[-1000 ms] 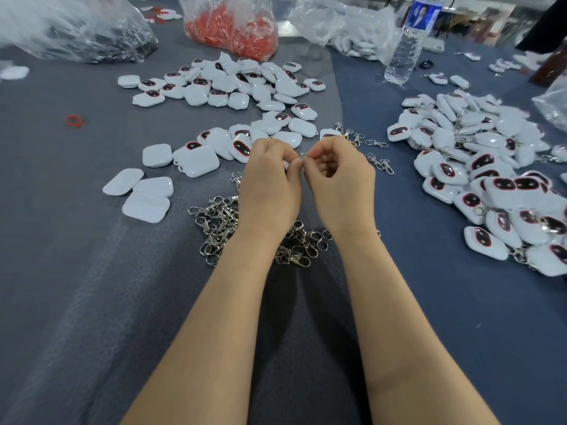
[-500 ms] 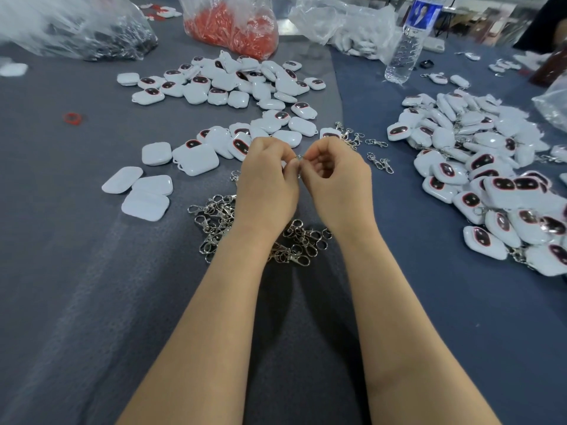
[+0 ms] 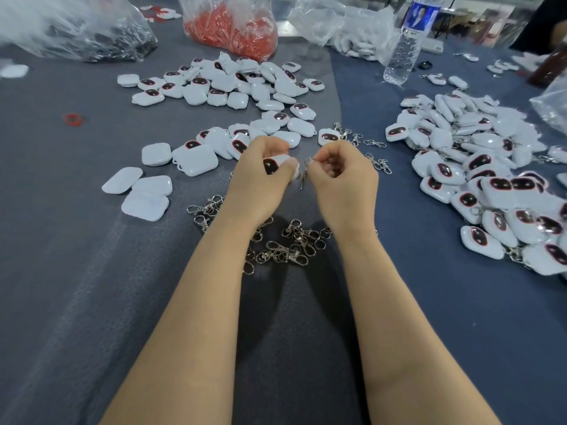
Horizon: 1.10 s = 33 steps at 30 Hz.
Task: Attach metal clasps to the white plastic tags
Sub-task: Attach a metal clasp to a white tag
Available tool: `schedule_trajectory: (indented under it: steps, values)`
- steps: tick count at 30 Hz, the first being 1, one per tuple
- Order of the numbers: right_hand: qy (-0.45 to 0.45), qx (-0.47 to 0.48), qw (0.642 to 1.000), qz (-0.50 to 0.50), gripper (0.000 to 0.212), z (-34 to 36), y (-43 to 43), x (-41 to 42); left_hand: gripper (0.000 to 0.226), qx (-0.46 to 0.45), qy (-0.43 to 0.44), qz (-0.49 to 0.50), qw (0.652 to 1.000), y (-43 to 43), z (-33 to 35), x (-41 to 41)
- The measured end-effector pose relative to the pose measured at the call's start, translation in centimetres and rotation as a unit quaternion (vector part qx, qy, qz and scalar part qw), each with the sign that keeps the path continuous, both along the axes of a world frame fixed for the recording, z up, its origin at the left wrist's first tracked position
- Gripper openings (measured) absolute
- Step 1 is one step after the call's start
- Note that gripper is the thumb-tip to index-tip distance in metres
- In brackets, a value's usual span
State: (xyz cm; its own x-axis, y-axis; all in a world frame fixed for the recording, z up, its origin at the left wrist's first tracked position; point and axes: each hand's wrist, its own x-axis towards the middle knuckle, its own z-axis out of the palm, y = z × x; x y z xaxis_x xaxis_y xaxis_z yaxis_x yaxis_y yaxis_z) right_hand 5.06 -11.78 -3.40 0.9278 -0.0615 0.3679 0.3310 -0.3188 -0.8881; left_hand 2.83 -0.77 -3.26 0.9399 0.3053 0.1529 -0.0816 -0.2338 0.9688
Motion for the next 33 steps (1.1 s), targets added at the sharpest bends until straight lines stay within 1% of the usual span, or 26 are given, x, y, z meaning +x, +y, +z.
schedule_trajectory:
  steps: [2,3,4,10,13,16,20,23,25,28,33]
  values:
    - [0.013,0.002,1.0,-0.005,0.025,-0.01,-0.05,0.02,0.024,-0.104,0.009,-0.016,0.994,-0.18,0.17,-0.14]
    - [0.017,0.003,1.0,-0.002,0.022,-0.02,-0.04,0.0,0.026,-0.127,0.008,-0.02,0.992,-0.3,0.23,-0.17]
    - [0.018,0.002,1.0,0.002,0.02,-0.02,-0.01,-0.04,0.027,-0.129,0.007,-0.023,0.991,-0.41,0.28,-0.2]
    - [0.001,-0.03,1.0,0.0,0.016,-0.08,0.18,-0.08,0.032,-0.053,0.002,-0.019,0.998,-0.51,0.17,-0.34]
    - [0.001,-0.043,0.999,0.002,0.013,-0.17,0.35,-0.14,0.033,-0.044,-0.007,-0.018,0.999,-0.5,0.08,-0.31]
    - [0.004,-0.045,0.999,0.004,0.012,-0.2,0.3,-0.11,0.034,-0.011,0.0,-0.001,1.0,-0.46,0.01,-0.23]
    - [0.003,-0.065,0.998,0.023,0.012,-0.28,0.51,-0.35,0.034,0.01,0.003,0.019,1.0,-0.21,-0.1,-0.1]
    - [-0.014,-0.069,0.997,0.004,0.013,-0.22,0.56,-0.34,0.03,0.038,0.015,0.003,0.999,-0.4,-0.26,0.01]
    - [-0.009,-0.051,0.999,-0.015,0.013,-0.23,0.3,-0.14,0.03,0.033,0.014,-0.007,0.999,-0.54,-0.17,-0.07]
    - [0.006,-0.053,0.998,-0.03,0.014,-0.37,0.09,-0.03,0.033,0.016,0.005,0.0,1.0,-0.51,0.03,-0.07]
    - [0.006,-0.052,0.998,-0.029,0.014,-0.34,0.3,-0.08,0.032,0.018,0.0,0.0,1.0,-0.49,0.07,-0.16]
